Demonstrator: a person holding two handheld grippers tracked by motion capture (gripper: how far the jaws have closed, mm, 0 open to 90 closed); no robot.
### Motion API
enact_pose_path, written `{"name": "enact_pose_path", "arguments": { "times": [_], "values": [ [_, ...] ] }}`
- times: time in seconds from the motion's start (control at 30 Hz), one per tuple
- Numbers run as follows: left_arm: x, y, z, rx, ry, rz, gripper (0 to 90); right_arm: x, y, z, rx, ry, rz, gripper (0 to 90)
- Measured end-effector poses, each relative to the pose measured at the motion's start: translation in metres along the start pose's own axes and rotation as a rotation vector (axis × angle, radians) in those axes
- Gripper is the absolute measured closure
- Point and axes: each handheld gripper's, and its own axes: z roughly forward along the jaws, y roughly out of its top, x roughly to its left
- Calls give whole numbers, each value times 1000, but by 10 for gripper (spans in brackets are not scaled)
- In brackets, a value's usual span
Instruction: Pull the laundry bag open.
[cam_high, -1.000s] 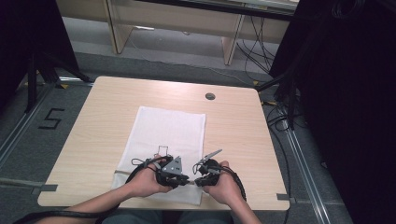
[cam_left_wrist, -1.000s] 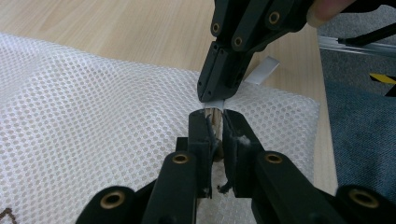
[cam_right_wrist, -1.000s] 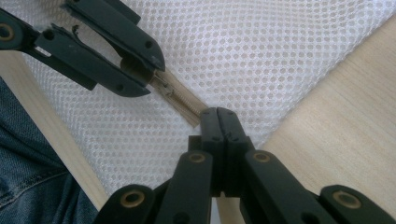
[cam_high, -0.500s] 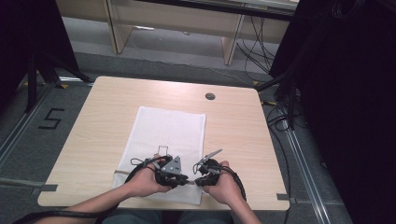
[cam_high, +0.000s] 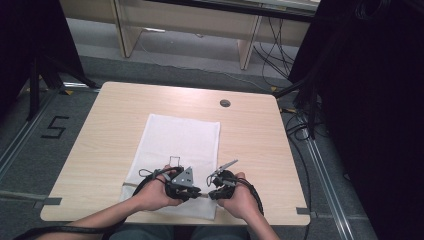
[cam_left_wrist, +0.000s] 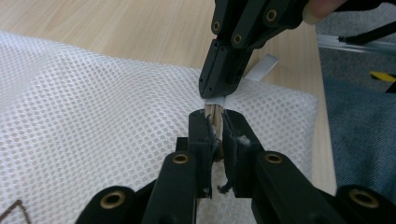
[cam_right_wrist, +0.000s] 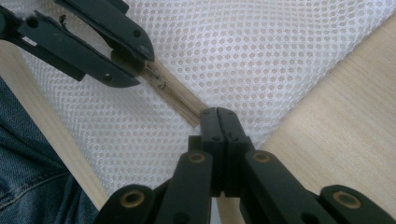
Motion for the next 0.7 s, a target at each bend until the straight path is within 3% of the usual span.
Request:
{"name": "enact_pose_path", "arguments": {
  "times": [0.7],
  "values": [
    [0,-1,-1,5,6,8,820,1,0,0,0,-3,4,900]
  ]
}}
